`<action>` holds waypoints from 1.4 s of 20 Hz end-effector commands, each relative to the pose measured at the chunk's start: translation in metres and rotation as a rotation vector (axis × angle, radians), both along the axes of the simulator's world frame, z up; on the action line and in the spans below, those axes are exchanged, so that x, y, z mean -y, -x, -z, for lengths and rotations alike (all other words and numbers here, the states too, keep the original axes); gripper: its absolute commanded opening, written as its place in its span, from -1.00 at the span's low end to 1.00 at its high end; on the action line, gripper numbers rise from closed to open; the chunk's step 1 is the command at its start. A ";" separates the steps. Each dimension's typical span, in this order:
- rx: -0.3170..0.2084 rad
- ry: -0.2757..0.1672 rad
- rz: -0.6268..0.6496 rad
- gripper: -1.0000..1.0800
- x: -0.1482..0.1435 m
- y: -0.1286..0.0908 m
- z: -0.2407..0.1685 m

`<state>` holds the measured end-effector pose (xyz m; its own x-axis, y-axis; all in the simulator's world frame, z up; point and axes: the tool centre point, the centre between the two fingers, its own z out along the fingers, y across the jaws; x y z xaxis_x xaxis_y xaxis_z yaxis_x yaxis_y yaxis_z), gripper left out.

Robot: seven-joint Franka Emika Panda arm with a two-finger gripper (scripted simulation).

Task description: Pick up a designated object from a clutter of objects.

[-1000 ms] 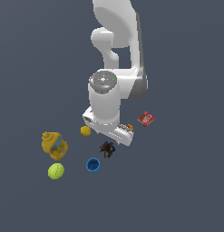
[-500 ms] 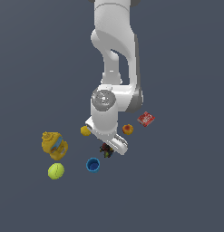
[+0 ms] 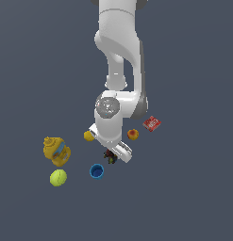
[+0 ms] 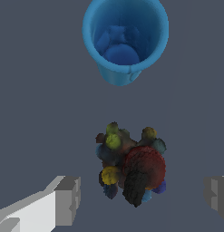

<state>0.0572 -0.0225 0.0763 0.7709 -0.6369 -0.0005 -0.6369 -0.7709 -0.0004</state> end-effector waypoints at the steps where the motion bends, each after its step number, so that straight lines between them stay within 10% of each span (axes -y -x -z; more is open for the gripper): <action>1: -0.001 0.000 0.001 0.92 0.000 0.001 0.008; 13: 0.000 0.001 0.004 0.92 0.000 0.000 0.047; 14: 0.000 0.001 0.004 -1.00 0.000 0.000 0.047; 28: 0.010 0.000 0.002 -1.00 -0.003 -0.002 0.038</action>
<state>0.0589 -0.0206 0.0360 0.7695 -0.6386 0.0054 -0.6386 -0.7695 -0.0058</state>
